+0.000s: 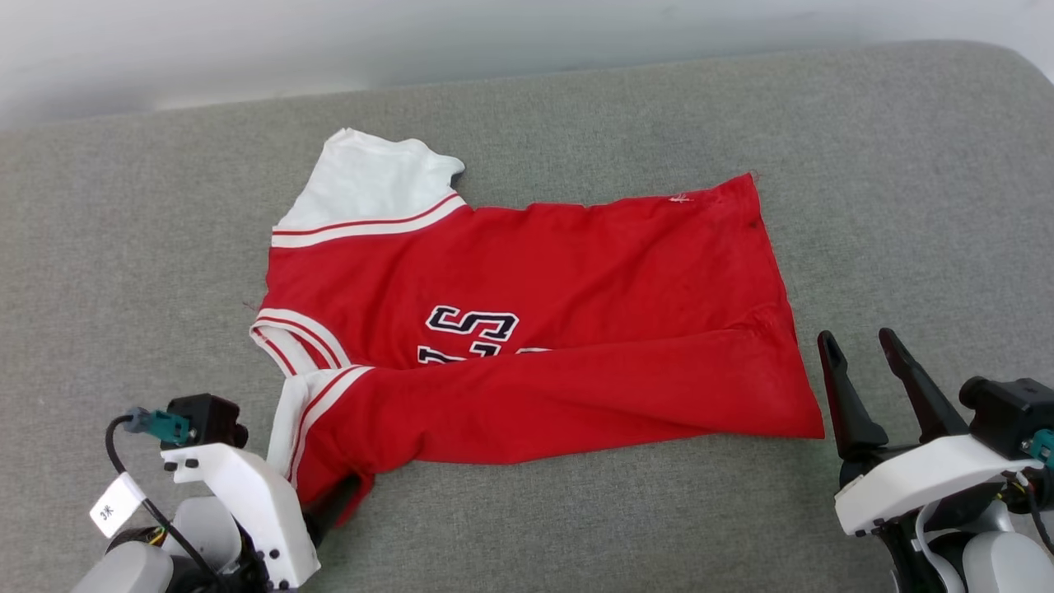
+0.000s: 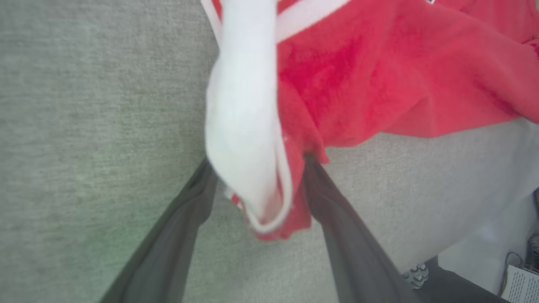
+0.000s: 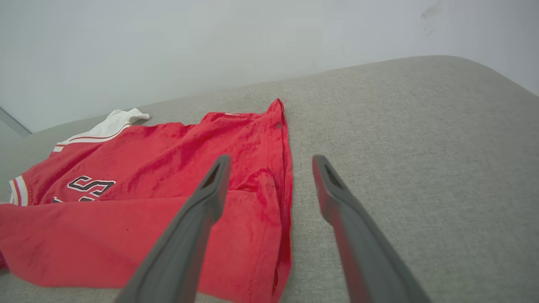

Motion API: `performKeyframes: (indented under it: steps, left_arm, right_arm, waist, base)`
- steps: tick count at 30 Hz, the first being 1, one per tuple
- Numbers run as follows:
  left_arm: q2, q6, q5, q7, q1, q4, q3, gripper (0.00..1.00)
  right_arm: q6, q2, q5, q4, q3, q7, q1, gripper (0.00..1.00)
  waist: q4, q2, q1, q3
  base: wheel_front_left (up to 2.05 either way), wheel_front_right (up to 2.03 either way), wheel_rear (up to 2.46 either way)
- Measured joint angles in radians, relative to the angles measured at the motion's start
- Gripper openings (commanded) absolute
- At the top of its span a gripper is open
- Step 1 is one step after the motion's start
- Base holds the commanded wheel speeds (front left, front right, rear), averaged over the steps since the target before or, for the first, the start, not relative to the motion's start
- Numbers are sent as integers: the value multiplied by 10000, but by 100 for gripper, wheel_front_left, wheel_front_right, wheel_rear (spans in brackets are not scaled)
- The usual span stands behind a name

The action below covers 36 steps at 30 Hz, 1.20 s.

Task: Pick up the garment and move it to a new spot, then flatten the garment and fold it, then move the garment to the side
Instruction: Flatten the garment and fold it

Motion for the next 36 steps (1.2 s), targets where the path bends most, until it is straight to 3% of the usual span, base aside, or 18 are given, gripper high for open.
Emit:
performKeyframes:
  steps: [6,7,9,17,26,31,36]
  left_arm:
    - [-267,-349,-259,102,-349,773,-58,100]
    - [-272,-414,-276,151,-395,857,-84,76]
    - [-293,-556,-355,242,-463,982,-127,0]
    - [-305,-788,-142,79,-536,1020,-314,0]
    - [157,-408,370,-270,-398,-140,-132,0]
    - [353,-257,487,-79,-451,-773,-150,0]
    - [293,-257,562,-35,-599,-851,-274,0]
  right_arm:
    - [0,-50,111,6,-6,6,-147,100]
    - [0,-67,140,6,-35,13,-151,100]
    - [0,-117,165,6,-107,67,-157,100]
    - [0,-422,777,21,-293,1072,-180,100]
    - [0,-1402,1795,405,-119,4878,-554,100]
    - [0,-1569,2117,997,654,6297,-1426,100]
    - [0,-1586,2405,1722,1262,6861,-1833,100]
  waist:
    - [-102,0,0,270]
    - [-112,0,-1,292]
    - [-120,0,-1,311]
    - [41,0,0,113]
    - [274,0,0,-205]
    - [438,0,0,168]
    - [510,0,1,477]
  base:
    - [0,0,0]
    - [0,0,0]
    - [0,0,0]
    - [0,0,0]
    - [0,0,0]
    - [0,0,0]
    - [0,0,0]
